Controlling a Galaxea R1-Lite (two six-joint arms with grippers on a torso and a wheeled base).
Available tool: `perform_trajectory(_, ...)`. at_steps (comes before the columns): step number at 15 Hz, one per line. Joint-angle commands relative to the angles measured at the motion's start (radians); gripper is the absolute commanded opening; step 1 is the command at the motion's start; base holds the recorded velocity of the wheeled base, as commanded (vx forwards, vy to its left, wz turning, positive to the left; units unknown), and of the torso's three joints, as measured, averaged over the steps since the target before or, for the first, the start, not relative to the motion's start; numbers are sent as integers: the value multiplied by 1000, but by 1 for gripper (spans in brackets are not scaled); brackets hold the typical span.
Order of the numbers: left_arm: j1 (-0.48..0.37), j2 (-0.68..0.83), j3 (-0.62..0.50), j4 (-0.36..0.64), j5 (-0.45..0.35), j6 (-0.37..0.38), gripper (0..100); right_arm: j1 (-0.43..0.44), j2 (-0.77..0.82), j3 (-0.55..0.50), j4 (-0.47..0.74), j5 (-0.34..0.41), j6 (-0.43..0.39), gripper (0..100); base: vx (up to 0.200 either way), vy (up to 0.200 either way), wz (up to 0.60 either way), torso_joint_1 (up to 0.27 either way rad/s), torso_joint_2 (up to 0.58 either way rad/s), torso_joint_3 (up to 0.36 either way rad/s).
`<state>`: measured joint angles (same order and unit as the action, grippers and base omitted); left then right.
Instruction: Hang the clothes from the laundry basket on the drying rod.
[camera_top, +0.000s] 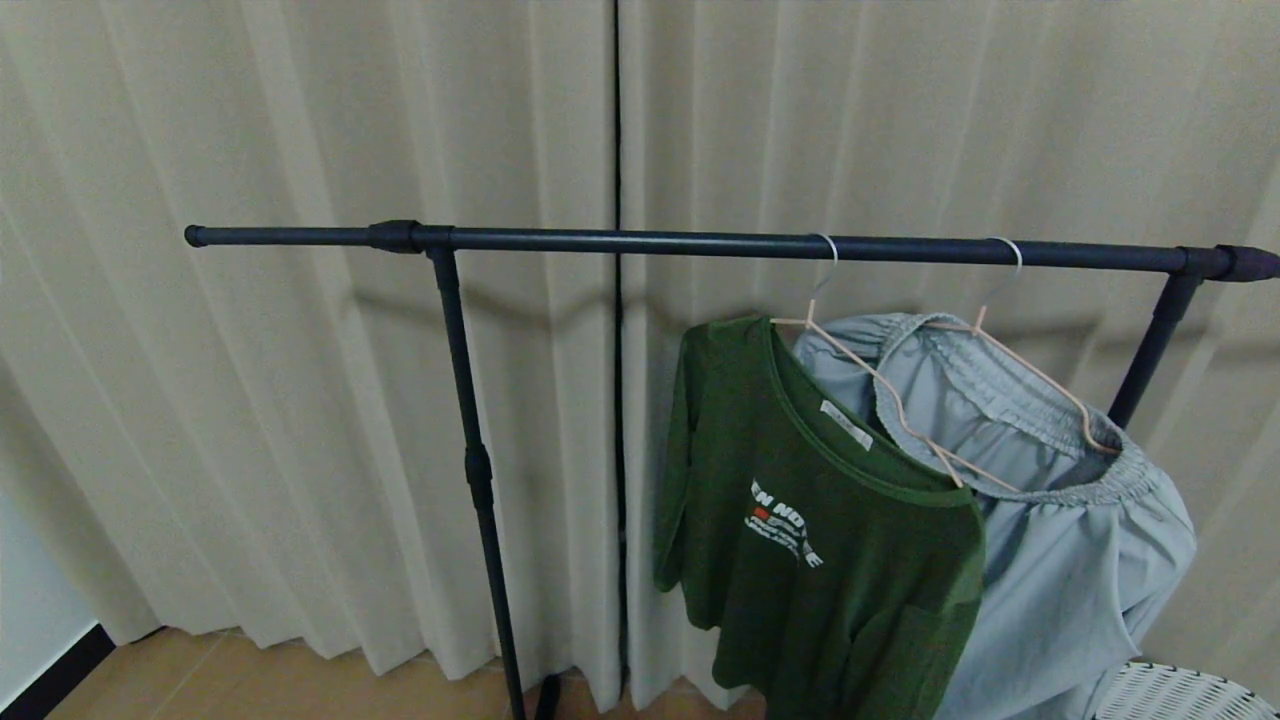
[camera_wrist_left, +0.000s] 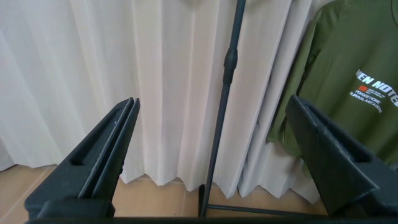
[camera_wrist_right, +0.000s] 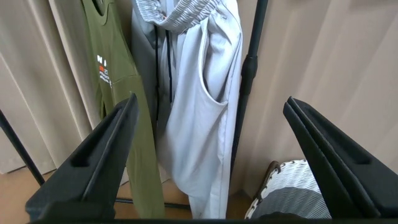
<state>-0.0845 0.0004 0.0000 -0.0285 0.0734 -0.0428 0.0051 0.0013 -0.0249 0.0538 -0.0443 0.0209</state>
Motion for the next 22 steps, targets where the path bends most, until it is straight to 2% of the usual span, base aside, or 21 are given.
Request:
perform_trajectory(1, 2, 0, 0, -1, 0, 0, 100, -1, -1, 0, 0, 0, 1, 100, 0, 0, 0, 0, 0, 0)
perform_trajectory(22, 0, 0, 0, -1, 0, 0, 100, -1, -1, -1, 0, -6, 16, 100, 0, 0, 0, 0, 0, 0)
